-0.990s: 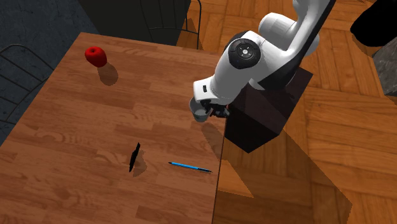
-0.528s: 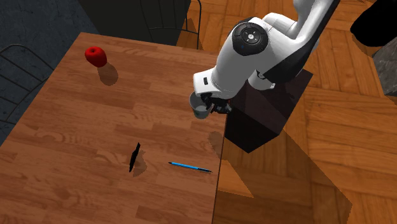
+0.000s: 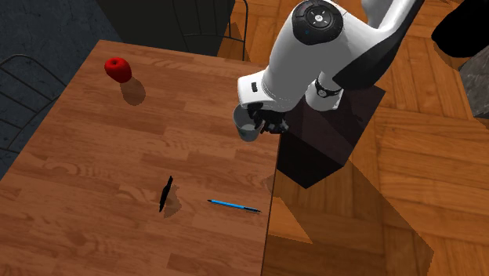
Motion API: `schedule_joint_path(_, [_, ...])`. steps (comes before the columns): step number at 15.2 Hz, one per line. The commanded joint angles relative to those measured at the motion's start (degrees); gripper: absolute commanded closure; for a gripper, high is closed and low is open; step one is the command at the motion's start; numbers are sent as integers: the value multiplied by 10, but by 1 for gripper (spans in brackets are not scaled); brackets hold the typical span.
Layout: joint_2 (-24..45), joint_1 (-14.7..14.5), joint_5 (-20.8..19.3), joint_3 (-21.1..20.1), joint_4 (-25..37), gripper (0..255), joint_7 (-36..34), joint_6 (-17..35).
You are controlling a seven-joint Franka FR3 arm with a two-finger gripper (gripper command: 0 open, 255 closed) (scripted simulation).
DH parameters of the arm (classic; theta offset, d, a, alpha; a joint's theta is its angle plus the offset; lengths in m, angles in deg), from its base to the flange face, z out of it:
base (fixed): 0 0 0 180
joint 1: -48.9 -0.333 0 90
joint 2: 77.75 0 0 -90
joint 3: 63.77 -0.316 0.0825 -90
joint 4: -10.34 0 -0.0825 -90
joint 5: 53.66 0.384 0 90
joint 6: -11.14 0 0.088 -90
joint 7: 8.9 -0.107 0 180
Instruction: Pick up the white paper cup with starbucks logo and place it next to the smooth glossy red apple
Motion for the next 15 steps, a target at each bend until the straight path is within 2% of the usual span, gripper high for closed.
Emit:
schedule_joint_path(1, [-3, 0, 1, 0, 14, 255, 3, -17])
schedule_joint_path(12, [-14, -2, 7, -1, 89, 255, 14, -102])
schedule_joint_path(15, [3, 14, 0, 27, 104, 255, 55, -94])
